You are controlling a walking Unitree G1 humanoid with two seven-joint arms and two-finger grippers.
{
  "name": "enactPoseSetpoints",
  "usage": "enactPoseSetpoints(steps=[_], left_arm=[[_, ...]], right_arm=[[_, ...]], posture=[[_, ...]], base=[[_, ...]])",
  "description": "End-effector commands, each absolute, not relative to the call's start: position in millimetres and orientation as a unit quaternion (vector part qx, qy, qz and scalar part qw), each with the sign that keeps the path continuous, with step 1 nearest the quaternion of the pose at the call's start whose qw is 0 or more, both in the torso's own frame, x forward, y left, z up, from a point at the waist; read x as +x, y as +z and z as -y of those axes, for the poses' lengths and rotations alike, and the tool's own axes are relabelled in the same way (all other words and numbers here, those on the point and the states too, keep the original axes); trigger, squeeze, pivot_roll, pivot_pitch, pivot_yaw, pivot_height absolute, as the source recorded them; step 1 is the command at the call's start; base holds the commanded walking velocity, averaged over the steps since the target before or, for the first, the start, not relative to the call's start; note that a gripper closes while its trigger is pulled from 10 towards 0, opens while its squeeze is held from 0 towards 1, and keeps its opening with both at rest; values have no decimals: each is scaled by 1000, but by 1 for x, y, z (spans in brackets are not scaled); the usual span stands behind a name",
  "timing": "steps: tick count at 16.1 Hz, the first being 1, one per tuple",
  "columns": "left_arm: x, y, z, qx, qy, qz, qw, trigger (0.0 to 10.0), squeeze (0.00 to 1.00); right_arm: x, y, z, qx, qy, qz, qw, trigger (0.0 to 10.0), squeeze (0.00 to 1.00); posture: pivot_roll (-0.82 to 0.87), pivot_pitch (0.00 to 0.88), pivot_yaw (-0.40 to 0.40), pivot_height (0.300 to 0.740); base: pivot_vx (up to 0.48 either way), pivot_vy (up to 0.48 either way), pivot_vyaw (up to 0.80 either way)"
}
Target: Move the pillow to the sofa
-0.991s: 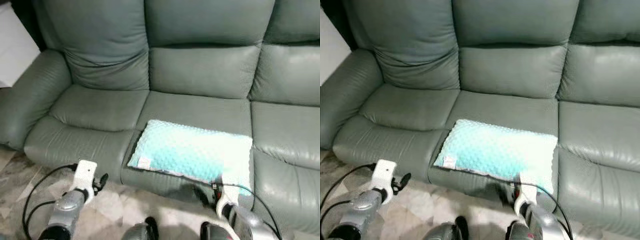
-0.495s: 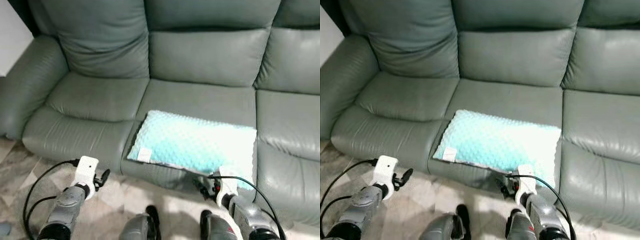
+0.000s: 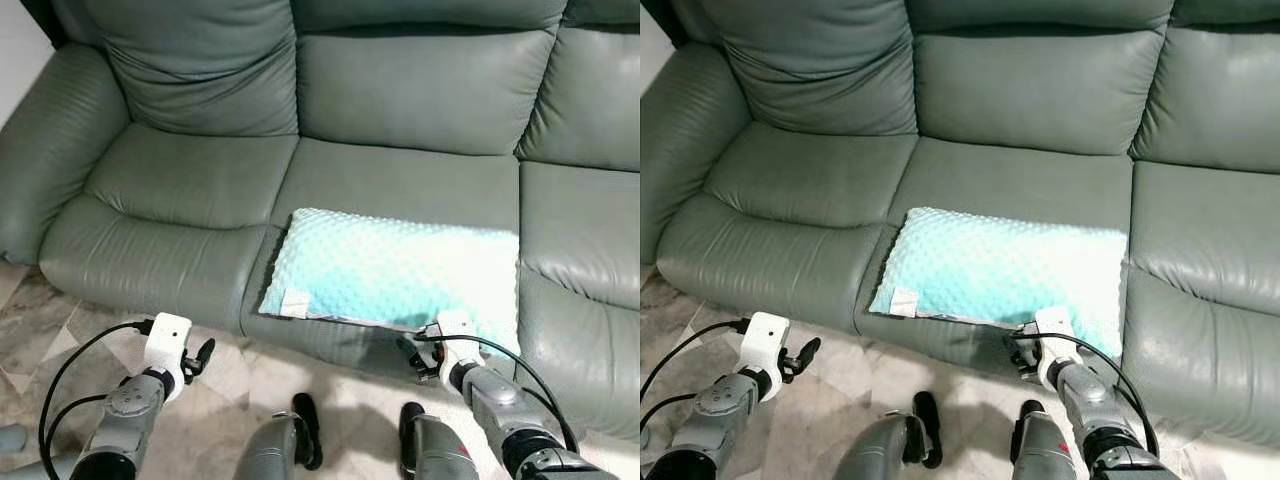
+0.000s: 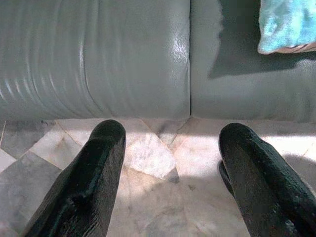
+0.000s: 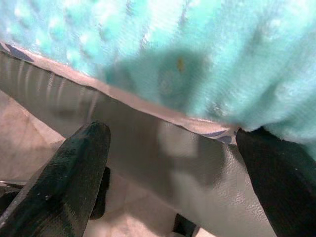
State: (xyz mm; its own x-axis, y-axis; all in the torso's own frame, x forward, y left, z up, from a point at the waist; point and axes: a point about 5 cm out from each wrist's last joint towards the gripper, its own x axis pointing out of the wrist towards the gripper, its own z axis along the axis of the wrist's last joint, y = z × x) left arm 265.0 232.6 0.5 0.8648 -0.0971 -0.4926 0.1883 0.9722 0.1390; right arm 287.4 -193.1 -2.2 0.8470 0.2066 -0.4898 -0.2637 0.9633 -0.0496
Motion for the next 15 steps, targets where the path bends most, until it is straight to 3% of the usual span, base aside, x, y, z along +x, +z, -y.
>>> enactPoseSetpoints(steps=[1,5,9,12,15], left_arm=[[253,-6,-246,99,-59,-273,955,10000,0],[257,-5,-242,97,-60,-273,955,10000,0],[263,-7,-238,91,-47,-276,956,10000,0],[268,-8,-228,79,-46,-272,958,10000,0],[269,-12,-220,57,-33,-272,960,10000,0]], right_arm=[[278,-12,190,-53,121,-266,955,10000,0],[275,-15,182,-9,132,-261,956,10000,0],[245,-33,165,35,198,-263,944,10000,0],[225,-41,174,50,188,-256,947,10000,0],[227,-29,186,17,155,-209,965,10000,0]], posture=[[62,372,202,740],[45,343,193,740],[-21,269,152,740],[-70,194,127,740],[-122,108,101,740]], base=[[0,0,0],[0,0,0],[0,0,0],[0,0,0],[0,0,0]])
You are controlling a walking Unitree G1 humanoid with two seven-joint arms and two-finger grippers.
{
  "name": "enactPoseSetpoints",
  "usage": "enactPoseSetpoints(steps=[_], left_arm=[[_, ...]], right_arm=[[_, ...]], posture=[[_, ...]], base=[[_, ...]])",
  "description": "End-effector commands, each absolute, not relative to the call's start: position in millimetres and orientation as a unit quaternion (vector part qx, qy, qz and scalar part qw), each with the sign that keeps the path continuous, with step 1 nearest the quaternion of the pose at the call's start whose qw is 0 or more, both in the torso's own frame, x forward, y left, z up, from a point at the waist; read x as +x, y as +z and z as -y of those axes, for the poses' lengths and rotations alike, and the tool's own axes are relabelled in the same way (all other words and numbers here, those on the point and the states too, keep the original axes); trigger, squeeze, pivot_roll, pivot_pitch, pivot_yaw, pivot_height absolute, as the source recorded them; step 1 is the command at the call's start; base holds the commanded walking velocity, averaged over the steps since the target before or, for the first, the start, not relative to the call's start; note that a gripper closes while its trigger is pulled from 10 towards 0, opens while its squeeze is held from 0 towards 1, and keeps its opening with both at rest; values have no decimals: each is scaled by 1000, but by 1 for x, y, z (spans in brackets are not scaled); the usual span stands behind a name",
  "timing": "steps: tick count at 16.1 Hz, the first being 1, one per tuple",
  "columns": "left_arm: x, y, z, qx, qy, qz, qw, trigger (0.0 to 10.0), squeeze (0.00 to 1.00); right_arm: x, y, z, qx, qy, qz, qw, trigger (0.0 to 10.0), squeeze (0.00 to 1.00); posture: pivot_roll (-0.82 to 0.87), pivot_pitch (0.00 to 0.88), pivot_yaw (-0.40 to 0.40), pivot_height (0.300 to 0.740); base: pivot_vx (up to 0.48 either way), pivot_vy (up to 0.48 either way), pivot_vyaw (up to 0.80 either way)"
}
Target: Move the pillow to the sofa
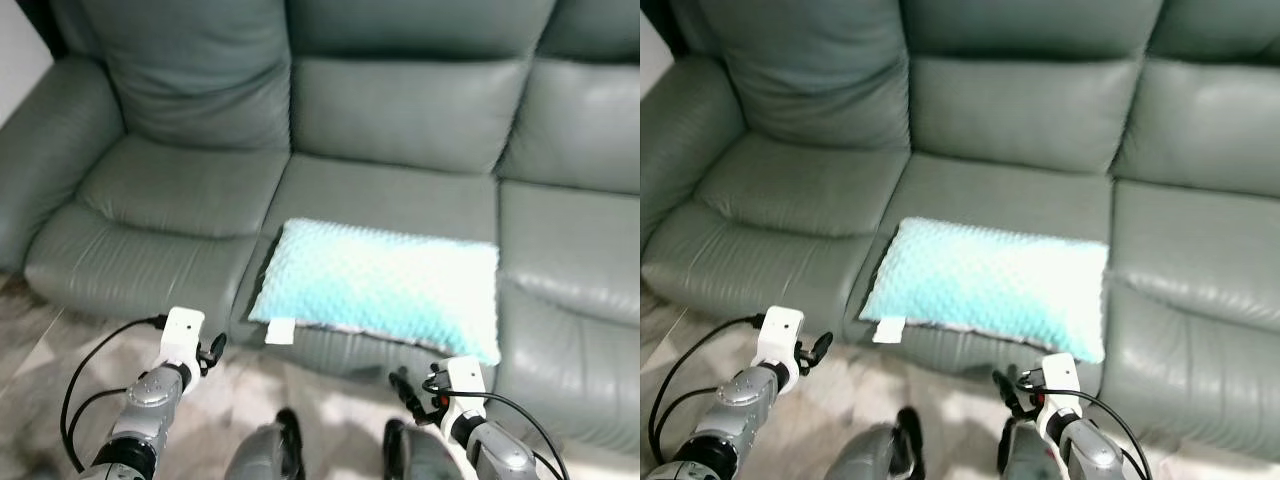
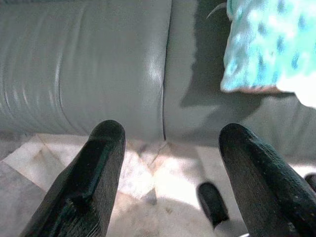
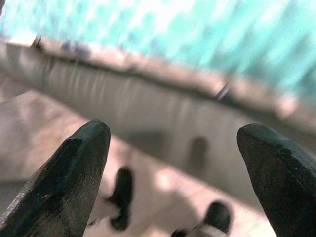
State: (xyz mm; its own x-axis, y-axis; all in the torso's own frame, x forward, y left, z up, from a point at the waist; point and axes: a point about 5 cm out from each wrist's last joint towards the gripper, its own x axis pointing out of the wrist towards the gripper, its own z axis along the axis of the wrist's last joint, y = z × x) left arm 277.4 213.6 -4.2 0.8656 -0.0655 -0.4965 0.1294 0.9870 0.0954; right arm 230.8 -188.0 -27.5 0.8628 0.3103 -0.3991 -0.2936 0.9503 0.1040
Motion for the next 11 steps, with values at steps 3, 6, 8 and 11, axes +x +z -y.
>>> enactPoseSetpoints(steps=[3,6,8,11], left_arm=[[269,-12,-211,44,-23,-255,966,10000,0],[283,-6,-195,29,-11,-236,971,10000,0],[288,-2,-193,12,10,-229,973,10000,0],[289,-2,-193,8,21,-230,973,10000,0]], right_arm=[[256,0,184,-22,118,-138,983,10000,0],[299,40,168,-48,158,-75,983,10000,0],[312,52,164,-55,158,-61,984,10000,0],[314,54,161,-59,156,-60,984,10000,0]], posture=[[-156,25,79,740],[-164,0,49,740],[-166,0,39,740],[-174,0,35,740]], base=[[0,0,0],[0,0,0],[0,0,0],[0,0,533]])
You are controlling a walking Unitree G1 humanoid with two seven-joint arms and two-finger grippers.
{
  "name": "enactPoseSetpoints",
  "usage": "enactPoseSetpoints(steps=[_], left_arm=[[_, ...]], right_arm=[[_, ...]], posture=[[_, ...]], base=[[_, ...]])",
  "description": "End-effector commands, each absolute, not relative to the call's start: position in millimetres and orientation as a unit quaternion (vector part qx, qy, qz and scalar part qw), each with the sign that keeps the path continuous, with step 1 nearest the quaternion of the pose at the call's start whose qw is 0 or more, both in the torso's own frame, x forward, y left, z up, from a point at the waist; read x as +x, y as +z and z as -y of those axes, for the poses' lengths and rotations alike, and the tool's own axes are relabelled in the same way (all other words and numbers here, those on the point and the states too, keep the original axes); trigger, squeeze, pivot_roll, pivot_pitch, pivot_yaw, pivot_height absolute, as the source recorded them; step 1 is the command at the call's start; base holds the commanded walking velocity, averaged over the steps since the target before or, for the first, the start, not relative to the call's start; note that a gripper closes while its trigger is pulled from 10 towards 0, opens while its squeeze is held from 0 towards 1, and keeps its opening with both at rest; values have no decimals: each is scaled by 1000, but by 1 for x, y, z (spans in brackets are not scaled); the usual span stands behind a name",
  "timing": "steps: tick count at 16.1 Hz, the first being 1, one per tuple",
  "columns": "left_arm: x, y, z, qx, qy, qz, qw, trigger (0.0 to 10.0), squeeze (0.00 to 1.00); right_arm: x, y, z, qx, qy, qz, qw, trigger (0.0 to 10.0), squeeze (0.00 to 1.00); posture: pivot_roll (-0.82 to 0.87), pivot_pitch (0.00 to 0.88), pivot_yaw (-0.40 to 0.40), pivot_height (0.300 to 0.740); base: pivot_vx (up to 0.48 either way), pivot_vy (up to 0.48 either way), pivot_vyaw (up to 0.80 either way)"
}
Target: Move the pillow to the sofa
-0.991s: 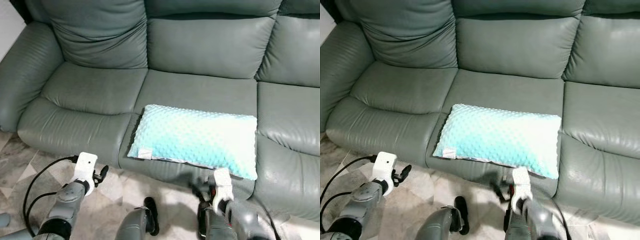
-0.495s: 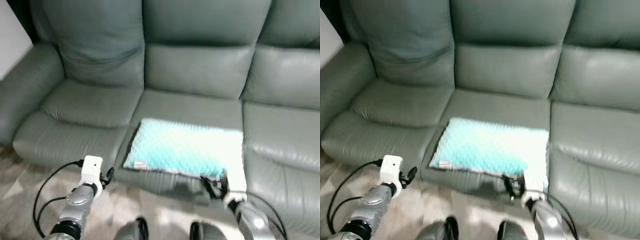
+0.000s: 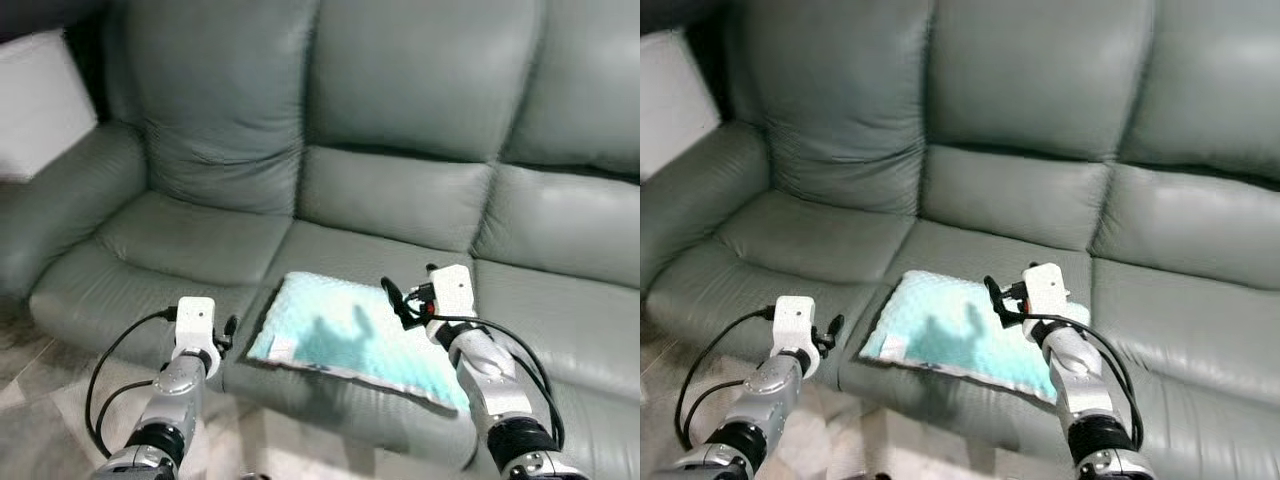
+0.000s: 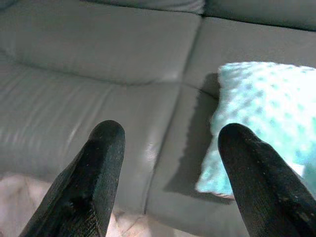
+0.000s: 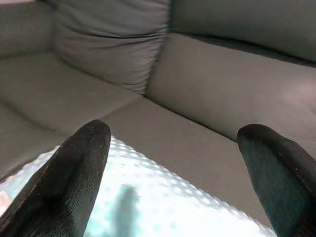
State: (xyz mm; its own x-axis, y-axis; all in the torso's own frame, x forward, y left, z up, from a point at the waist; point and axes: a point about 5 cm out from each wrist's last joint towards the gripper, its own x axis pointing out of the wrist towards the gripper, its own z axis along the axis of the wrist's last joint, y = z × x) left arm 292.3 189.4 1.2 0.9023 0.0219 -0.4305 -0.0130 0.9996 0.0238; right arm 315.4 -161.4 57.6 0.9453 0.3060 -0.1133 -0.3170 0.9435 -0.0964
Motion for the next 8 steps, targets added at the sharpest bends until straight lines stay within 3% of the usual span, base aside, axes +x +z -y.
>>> enactPoseSetpoints(steps=[1,8], left_arm=[[289,-2,-194,8,24,-231,973,10000,0],[297,5,-200,-5,43,-222,974,10000,0]], right_arm=[[314,53,161,-58,156,-61,984,10000,0],[309,46,154,-45,155,-71,984,10000,0]], posture=[[-176,0,36,740],[-179,0,55,740]], base=[[0,0,800],[0,0,800]])
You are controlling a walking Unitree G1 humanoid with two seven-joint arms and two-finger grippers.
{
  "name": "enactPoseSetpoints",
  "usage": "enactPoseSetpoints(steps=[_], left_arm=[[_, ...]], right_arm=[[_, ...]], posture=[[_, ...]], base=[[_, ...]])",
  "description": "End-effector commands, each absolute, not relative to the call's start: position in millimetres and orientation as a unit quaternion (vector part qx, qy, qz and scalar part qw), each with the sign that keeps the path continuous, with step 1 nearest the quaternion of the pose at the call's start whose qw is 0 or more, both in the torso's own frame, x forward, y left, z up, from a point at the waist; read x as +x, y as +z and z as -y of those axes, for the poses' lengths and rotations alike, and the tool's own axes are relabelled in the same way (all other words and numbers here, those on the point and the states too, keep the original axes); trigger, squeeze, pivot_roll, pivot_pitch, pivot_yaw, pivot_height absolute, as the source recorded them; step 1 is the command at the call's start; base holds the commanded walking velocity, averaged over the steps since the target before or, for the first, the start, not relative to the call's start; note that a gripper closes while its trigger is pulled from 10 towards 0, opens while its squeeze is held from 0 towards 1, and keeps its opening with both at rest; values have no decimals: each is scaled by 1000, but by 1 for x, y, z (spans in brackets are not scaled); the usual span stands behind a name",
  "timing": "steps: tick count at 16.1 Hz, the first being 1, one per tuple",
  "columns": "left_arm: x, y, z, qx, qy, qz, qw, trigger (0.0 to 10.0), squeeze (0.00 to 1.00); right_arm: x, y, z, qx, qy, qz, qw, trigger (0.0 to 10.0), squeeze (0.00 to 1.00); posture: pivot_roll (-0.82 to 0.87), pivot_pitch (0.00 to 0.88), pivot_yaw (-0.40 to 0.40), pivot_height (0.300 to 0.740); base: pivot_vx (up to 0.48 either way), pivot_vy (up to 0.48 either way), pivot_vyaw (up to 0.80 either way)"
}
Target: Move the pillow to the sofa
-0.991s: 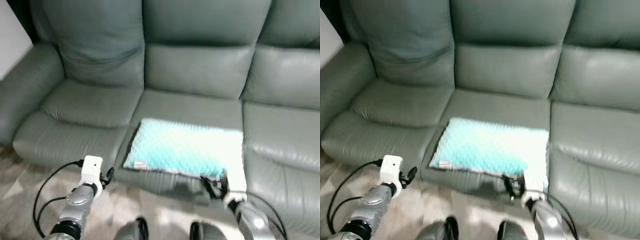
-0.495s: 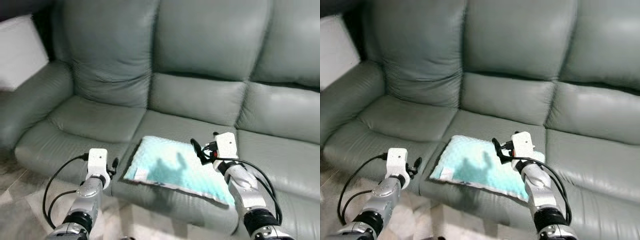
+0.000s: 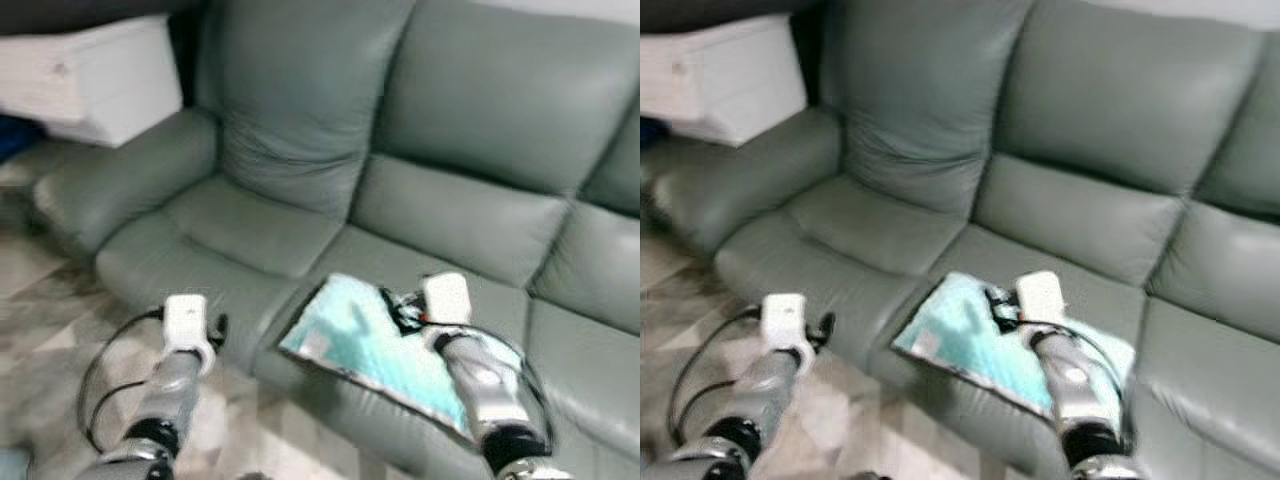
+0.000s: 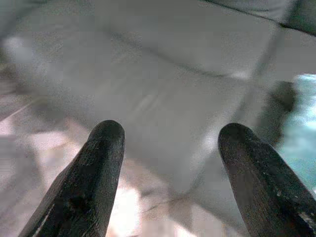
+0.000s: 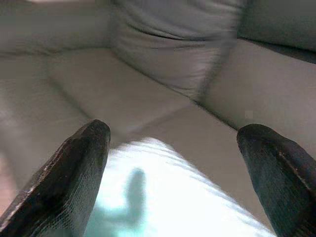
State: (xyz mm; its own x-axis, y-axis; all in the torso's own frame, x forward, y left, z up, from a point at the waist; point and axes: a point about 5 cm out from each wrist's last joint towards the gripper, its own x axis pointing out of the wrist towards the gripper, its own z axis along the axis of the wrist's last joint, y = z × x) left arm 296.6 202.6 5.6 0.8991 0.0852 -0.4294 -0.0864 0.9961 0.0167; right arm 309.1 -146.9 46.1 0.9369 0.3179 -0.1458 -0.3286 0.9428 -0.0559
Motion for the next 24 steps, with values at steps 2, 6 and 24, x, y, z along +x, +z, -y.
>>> enactPoseSetpoints(steps=[2,6,24], left_arm=[[300,7,-200,-3,44,-221,974,10000,0],[301,9,-200,-11,41,-215,976,10000,0],[300,10,-208,-10,51,-216,975,10000,0]], right_arm=[[309,47,152,-43,156,-69,984,10000,0],[310,48,151,-43,157,-67,984,10000,0],[309,50,141,-17,166,-54,985,10000,0]], posture=[[-178,0,56,740],[-178,0,55,740],[-166,0,59,740]], base=[[0,0,800],[0,0,800],[0,80,667]])
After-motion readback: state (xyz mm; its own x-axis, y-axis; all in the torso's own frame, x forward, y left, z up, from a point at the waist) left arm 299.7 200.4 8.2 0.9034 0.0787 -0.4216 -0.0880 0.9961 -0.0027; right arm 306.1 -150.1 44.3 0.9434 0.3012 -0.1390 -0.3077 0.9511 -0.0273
